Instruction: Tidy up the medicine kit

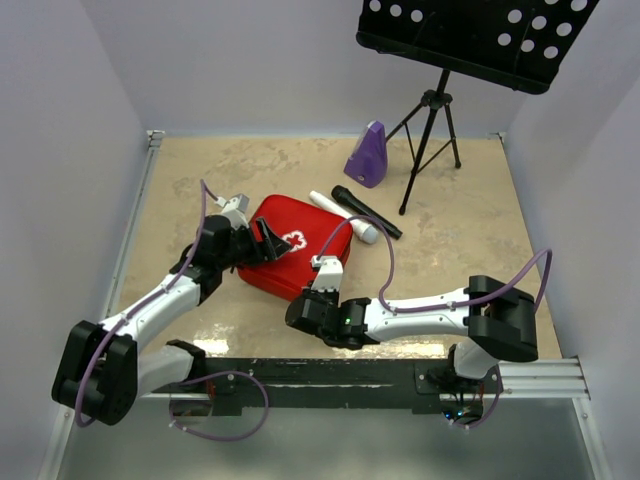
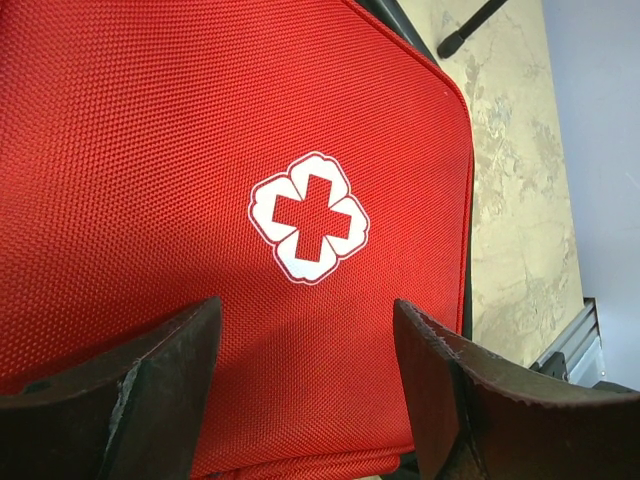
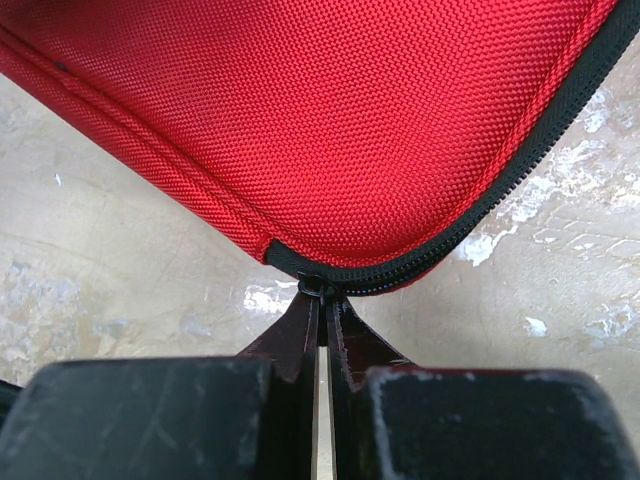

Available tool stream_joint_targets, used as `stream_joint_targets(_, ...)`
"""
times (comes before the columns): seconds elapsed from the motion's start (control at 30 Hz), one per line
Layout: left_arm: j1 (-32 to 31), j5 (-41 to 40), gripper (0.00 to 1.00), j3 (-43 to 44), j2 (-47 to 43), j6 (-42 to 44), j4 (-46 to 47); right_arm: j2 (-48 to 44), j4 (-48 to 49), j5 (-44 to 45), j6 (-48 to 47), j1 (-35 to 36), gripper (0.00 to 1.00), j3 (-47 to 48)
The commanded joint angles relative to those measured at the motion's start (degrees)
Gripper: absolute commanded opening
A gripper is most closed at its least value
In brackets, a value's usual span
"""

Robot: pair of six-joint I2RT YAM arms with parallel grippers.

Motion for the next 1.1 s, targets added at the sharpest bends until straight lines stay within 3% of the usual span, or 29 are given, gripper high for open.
stream_joint_targets(0.0,-0.2,-0.6,0.74,0.1,-1.3,0.9,-9.9,-1.2,-1.0,4.3,-1.5,-0.5,0.00,0.7)
stream_joint_targets(0.1,-0.1,-3.4,0.75,1.0,-4.3,-0.3,-13.7,-1.4,-0.5,4.8,-4.5,0.1,0.00,1.1)
stream_joint_targets(0.23,-0.1,-14.4,0.89,0.9,-14.3,-4.9,-22.6,1.3,0.4,3.5,-9.4,0.5,0.00,4.0)
stream_joint_targets(0.37,0.1,-20.1,0.94,0.9,-25.3,-9.5,-30.6,5.9,1.9,1.1,-13.9,1.5,0.00,9.4)
stream_joint_targets(0.5,0.1,-16.5,0.95,-2.0,-30.3,-13.4,-33.4,10.9,3.4,-0.7,-17.9,2.6,0.00,15.8)
stream_joint_targets(0.63,0.0,-12.5,0.95,-5.6,-28.1,-14.1,-32.2,12.6,3.4,-1.6,-20.5,3.2,0.00,20.0)
stream_joint_targets(0.83,0.0,-10.5,0.95,-7.8,-22.2,-11.5,-24.9,8.2,3.0,-2.2,-19.3,3.3,0.00,14.3)
stream_joint_targets(1.07,0.1,-16.0,0.81,-3.5,-8.6,-7.0,-18.8,2.8,1.5,-2.9,-16.2,3.9,0.00,6.9)
